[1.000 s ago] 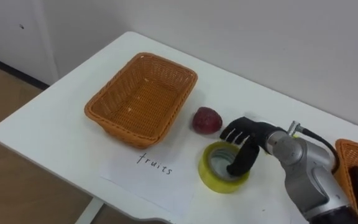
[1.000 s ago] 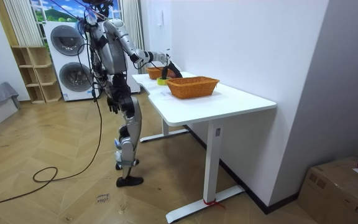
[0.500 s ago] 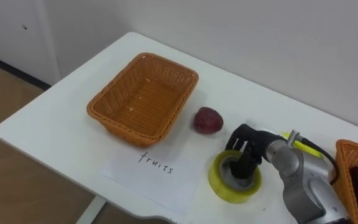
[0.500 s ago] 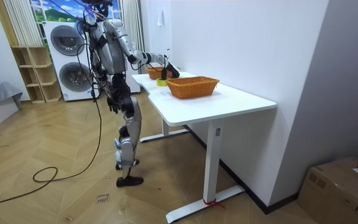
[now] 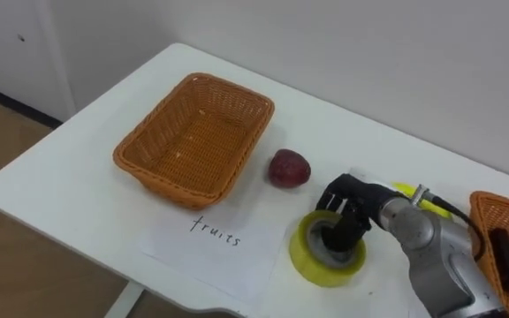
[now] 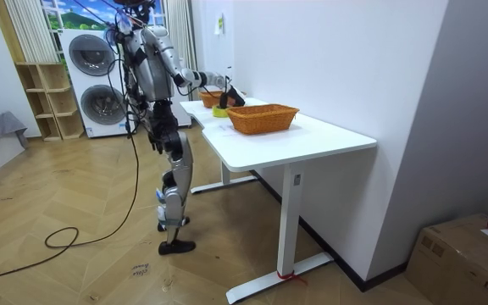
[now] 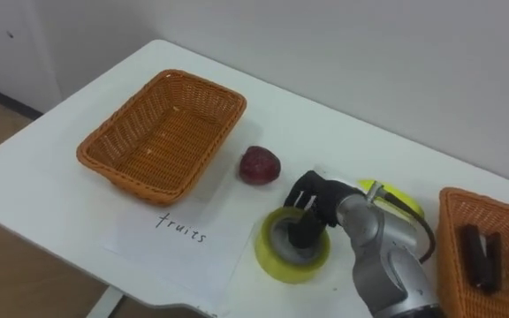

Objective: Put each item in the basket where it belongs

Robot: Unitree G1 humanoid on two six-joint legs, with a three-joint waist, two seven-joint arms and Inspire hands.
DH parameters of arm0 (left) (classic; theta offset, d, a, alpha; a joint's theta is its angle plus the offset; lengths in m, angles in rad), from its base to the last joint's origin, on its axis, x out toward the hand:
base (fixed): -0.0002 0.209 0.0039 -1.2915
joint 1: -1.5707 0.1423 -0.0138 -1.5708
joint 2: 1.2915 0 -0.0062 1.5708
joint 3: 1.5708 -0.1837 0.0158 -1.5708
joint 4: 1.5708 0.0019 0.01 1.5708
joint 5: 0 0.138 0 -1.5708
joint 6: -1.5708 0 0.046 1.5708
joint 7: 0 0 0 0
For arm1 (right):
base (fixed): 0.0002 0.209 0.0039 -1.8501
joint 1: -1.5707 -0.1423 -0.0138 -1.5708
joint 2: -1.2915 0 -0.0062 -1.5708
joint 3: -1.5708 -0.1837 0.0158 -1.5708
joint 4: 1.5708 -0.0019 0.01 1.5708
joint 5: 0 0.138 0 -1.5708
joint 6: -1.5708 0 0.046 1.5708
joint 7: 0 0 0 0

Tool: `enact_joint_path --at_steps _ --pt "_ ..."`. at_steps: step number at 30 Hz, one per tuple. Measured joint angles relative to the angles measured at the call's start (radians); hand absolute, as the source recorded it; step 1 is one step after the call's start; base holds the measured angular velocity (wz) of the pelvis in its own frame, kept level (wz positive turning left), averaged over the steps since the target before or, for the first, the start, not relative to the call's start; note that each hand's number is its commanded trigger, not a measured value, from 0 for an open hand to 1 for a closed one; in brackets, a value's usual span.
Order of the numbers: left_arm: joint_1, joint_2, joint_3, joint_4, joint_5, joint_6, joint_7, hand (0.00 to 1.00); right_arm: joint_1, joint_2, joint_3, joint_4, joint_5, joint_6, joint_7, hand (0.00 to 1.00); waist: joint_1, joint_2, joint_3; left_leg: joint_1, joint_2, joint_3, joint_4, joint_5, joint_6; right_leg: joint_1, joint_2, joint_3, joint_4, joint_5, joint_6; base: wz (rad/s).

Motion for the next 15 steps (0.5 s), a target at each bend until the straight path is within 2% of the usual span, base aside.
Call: enact_joint_path --at_steps 2,4,7,10,15 --pt "0.008 0.000 0.000 0.024 -0.001 -0.012 0.012 0.00 0.026 -0.001 -0.018 -0.050 0.063 -0.010 -0.002 1.00 -0.016 0.011 0.0055 0.007 0.001 0.012 -0.008 0.000 0.000 -0.002 0.000 0.022 0.001 0.000 0.000 -0.16" --pt "0.014 -0.002 0.010 0.036 -0.004 -0.021 0.020 0.00 0.033 -0.003 -0.038 -0.059 0.131 -0.028 -0.002 1.00 -0.034 0.015 0.0081 0.005 0.001 0.019 -0.009 0.000 0.000 -0.009 0.000 0.025 0.001 0.000 0.000 -0.15" --pt "0.027 -0.005 0.040 0.034 -0.003 -0.031 0.019 0.00 0.033 -0.008 -0.079 -0.082 0.178 -0.041 -0.013 1.00 -0.067 0.013 0.0048 -0.004 0.001 0.024 -0.009 0.001 0.001 -0.019 0.000 0.032 0.002 0.000 0.000 -0.06" --pt "0.033 -0.006 0.069 0.035 -0.003 -0.044 0.015 0.00 0.032 -0.021 -0.149 -0.117 0.244 -0.062 -0.063 1.00 -0.074 0.013 0.0034 0.004 0.002 0.033 -0.010 0.001 0.001 -0.019 0.001 0.051 0.001 0.000 0.000 -0.09" --pt "0.045 -0.012 0.114 0.036 -0.004 -0.054 0.013 0.00 0.021 -0.033 -0.235 -0.153 0.329 -0.098 -0.155 1.00 -0.089 0.015 0.0015 0.024 0.004 0.039 -0.016 0.001 0.001 -0.006 0.001 0.054 0.000 0.000 0.000 -0.04"
